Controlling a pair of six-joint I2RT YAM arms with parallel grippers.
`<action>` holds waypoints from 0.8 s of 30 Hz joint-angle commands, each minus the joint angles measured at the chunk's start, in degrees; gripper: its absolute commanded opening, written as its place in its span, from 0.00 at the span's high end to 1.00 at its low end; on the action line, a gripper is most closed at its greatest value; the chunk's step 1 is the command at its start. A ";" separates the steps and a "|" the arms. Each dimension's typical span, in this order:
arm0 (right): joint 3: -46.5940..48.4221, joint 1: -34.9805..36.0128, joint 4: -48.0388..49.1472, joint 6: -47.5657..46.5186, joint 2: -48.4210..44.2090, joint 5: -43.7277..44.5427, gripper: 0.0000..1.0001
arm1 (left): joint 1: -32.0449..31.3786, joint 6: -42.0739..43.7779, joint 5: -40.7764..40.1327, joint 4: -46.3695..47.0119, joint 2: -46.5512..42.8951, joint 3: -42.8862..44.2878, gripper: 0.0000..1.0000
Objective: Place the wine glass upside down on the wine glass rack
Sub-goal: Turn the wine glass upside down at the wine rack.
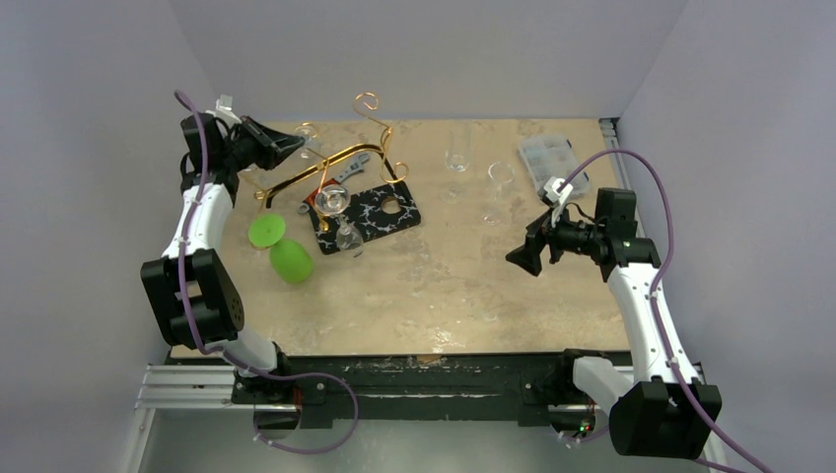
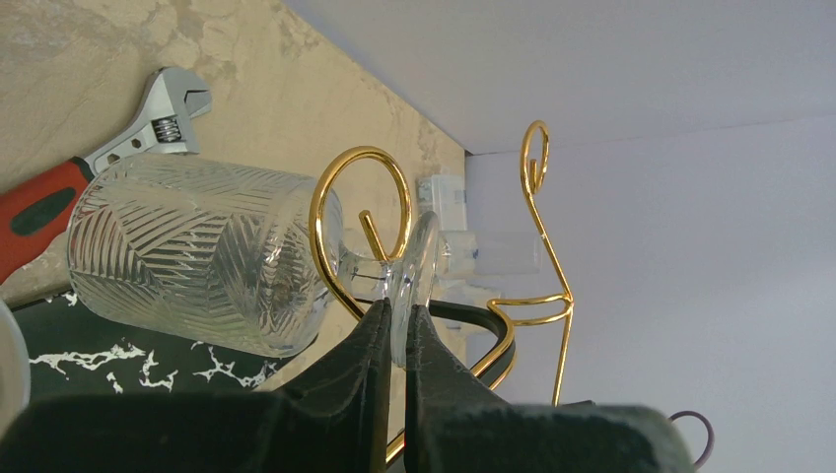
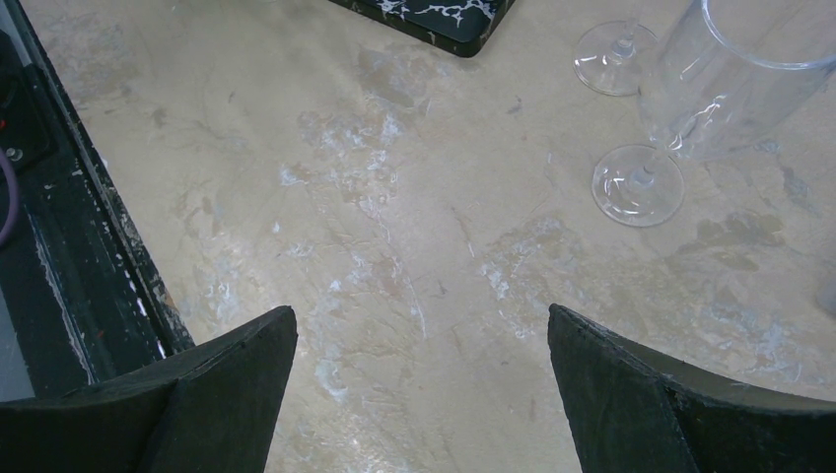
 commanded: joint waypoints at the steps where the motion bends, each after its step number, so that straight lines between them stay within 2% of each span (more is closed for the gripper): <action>1: 1.53 -0.10 -0.05 -0.83 -0.82 -0.85 0.04 | 0.83 -0.39 0.54 4.66 -3.02 0.54 1.00; 24: 1.53 -0.11 -0.14 -0.96 -0.65 -0.79 0.04 | 1.08 0.08 -0.44 1.09 -1.30 4.11 1.00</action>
